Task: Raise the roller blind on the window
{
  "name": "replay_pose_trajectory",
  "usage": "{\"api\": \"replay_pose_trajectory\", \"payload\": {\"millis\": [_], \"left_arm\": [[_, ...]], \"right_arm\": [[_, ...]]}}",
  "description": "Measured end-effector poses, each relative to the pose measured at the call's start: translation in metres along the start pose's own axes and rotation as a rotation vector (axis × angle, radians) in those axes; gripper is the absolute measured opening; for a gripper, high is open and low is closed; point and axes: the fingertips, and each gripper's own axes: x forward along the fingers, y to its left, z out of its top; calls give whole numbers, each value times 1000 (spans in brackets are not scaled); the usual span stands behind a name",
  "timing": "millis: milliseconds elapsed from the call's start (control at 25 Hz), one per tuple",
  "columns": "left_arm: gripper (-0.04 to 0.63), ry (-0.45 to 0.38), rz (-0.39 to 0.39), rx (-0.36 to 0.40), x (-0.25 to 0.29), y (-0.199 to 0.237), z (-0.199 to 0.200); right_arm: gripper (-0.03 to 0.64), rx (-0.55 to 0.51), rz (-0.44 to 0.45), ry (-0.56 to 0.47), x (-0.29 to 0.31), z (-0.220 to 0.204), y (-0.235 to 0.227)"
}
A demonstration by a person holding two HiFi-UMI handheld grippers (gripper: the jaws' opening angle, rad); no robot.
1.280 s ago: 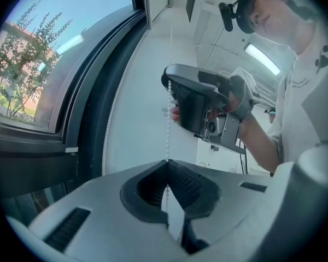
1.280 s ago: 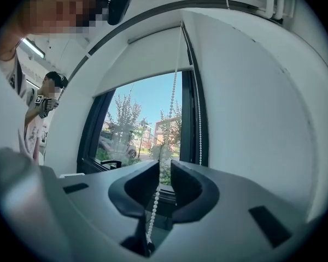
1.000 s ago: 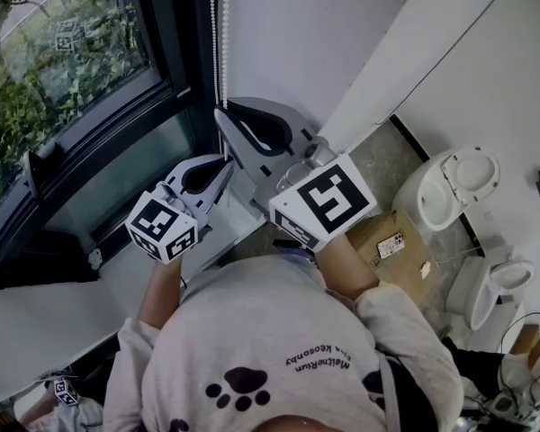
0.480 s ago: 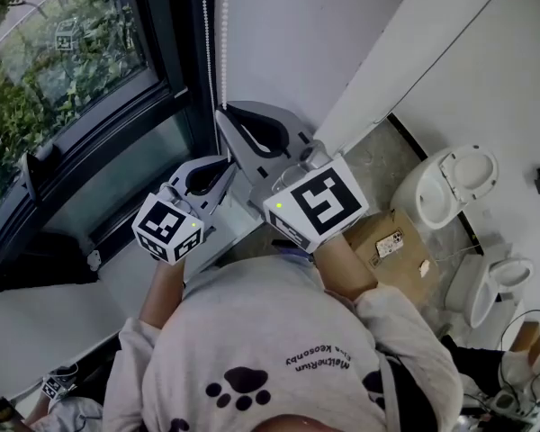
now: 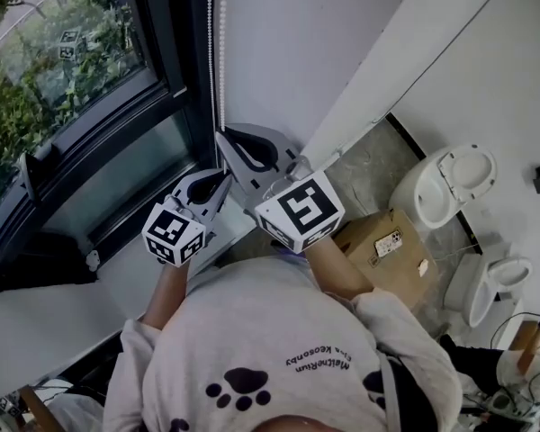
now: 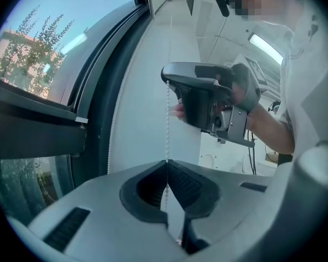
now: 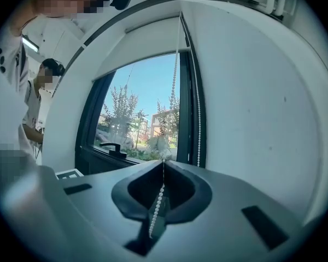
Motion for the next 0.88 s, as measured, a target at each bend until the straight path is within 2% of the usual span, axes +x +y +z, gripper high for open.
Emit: {"api": "replay_pose_trajectory", "payload": {"millis": [240, 320, 360, 400, 440, 600, 880], "left_arm": [[12, 70, -38, 4, -1, -8, -23], [12, 69, -48, -10, -3, -9, -24], [26, 62, -52, -25, -5, -9, -22], [76, 50, -56, -43, -8, -9, -18], [109, 34, -58, -61, -11, -7, -12], [109, -56, -26, -86, -30, 9, 26], [106, -158, -8, 32, -43, 7, 103]], "right_arm": [[9, 22, -1, 31, 0, -23, 3], [9, 31, -2, 44, 0, -31, 3], [9, 36, -1, 52, 0, -35, 3], [9, 41, 1, 63, -1, -40, 3], [9, 46, 2, 75, -1, -46, 4], [9, 62, 8, 123, -2, -72, 7], [9, 48, 10, 166, -1, -101, 14]]}}
